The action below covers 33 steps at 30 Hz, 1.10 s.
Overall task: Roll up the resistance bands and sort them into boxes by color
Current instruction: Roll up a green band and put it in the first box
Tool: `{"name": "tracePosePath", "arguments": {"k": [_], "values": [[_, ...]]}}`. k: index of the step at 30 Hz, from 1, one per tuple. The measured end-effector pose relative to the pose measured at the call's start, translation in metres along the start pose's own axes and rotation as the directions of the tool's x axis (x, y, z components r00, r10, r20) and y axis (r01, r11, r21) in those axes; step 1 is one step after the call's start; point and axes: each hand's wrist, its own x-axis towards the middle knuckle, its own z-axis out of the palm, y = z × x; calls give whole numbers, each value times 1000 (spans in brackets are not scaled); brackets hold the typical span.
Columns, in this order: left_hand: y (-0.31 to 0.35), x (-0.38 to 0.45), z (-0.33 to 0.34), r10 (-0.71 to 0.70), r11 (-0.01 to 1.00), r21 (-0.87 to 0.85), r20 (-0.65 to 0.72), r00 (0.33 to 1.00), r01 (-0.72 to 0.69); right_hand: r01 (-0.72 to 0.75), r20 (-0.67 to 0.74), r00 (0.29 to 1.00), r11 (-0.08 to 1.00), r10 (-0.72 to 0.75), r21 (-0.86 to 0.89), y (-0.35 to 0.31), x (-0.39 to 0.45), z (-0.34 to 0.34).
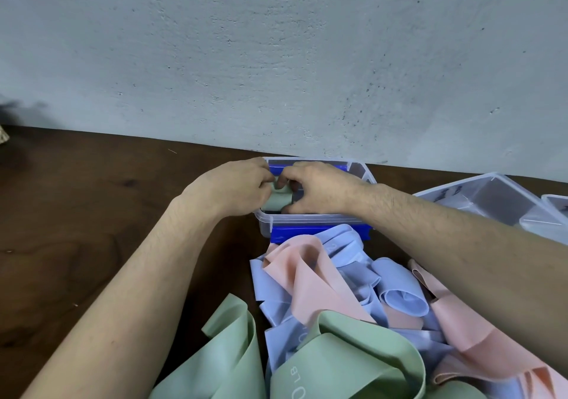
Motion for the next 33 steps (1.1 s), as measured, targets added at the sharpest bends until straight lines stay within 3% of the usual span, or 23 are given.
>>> {"name": "tracePosePath", "arguments": {"k": [23, 33], "values": [[0, 0, 0, 29, 1000, 10, -82, 996, -28, -15, 32, 999, 1000, 15, -18, 12, 2, 1], [1, -2, 1, 5, 1000, 10, -26, 1000, -5, -30, 33, 999, 999, 30, 18, 13, -1, 1]]}}
